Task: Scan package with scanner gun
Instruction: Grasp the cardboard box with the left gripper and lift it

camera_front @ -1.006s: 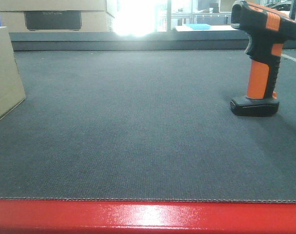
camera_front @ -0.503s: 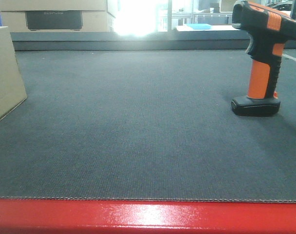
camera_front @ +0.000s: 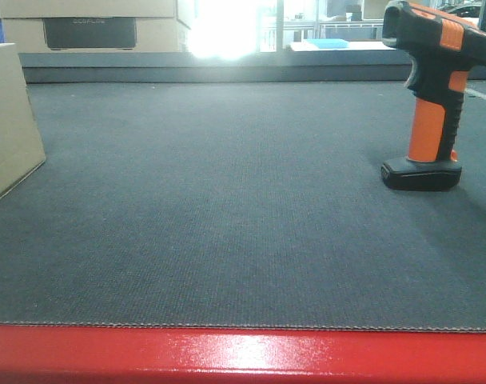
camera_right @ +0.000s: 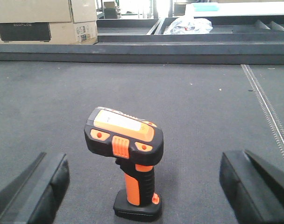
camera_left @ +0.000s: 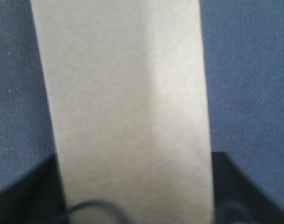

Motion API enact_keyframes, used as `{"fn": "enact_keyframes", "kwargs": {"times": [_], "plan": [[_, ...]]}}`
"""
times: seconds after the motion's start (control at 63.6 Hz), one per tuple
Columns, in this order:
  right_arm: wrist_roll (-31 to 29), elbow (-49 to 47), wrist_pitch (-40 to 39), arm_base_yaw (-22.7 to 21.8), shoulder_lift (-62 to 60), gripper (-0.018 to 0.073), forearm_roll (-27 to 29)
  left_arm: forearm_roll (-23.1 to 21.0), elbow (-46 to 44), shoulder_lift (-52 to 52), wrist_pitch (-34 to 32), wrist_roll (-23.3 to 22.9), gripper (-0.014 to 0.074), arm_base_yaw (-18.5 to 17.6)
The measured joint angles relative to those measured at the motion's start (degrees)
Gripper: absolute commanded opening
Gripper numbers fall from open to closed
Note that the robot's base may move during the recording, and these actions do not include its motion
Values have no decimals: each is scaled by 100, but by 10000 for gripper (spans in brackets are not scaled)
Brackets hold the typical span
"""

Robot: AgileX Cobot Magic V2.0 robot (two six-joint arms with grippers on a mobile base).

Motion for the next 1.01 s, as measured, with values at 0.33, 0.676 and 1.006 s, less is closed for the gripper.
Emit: {"fn": "enact_keyframes", "kwargs": {"times": [0.33,0.676,1.006], "plan": [[0,0,0,0,0,561,0,-152,0,0,0,0,-111,0],[0,0,0,128,0,561,0,-2658,-55,-736,23,532,-111,191],[0,0,0,174,0,561,0,-5209,-39,-822,21,1392,-111,773]]}}
